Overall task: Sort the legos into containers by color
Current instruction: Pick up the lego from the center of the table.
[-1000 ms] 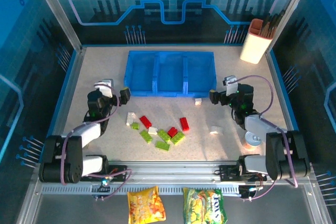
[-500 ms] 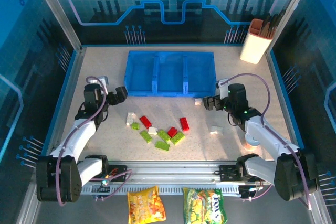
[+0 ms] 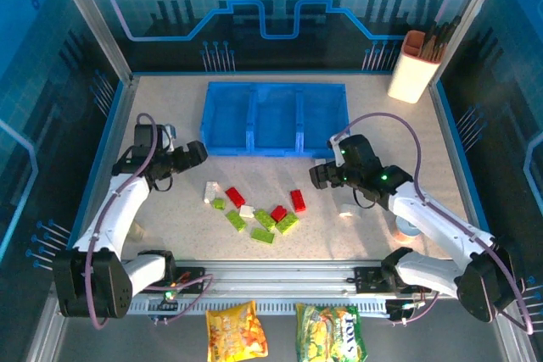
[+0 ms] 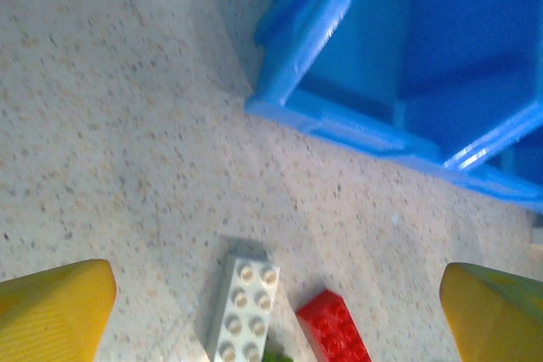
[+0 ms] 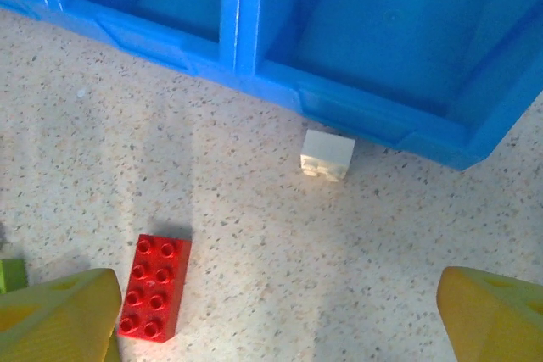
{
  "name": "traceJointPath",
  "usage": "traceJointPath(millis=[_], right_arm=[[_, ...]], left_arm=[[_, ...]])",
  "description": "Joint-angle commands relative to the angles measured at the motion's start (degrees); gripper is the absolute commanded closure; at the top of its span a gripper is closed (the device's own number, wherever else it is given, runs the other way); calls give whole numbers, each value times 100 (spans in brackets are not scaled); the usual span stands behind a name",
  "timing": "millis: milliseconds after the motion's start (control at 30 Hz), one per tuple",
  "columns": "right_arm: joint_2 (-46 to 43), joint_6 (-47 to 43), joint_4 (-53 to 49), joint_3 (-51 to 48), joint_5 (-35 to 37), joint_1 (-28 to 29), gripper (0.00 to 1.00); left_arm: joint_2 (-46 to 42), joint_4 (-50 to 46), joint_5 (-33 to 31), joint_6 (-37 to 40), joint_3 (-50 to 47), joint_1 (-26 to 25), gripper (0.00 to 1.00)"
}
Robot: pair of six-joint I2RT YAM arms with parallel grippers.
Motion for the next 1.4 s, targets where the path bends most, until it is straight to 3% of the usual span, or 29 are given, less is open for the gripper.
traceJointPath(millis=[0, 133, 267, 367, 467, 600, 767, 1067, 1367], right_arm=[[154, 576, -768, 292, 278, 307, 5], [366, 978, -998, 531, 305, 613, 8], [704, 1253, -1101, 740, 458, 938, 10], [1080, 1404, -1179, 956, 493, 1127, 12], [1535, 1620, -1358, 1262, 627, 1306, 21], [2142, 1923, -1493, 1614, 743, 1554, 22], [2806, 2166, -1404, 1876, 679, 1802, 34], [3625, 2573, -1269, 1931, 725, 1931, 41], [3816, 2697, -1173, 1685, 655, 1958, 48]], left_arm=[[-208, -1011, 486, 63, 318, 40, 1], [-360, -1533, 440, 542, 483, 44, 1], [-480, -1463, 242, 980, 339, 40, 1], [-542, -1269, 279, 1057, 231, 40, 1], [-612, -1082, 331, 1054, 111, 40, 1], [-674, -1054, 215, 1071, 113, 40, 1], [-747, -1017, 315, 1037, 44, 40, 1], [-681, -997, 397, 1023, 44, 44, 1], [-659, -970, 422, 1027, 55, 41, 1]])
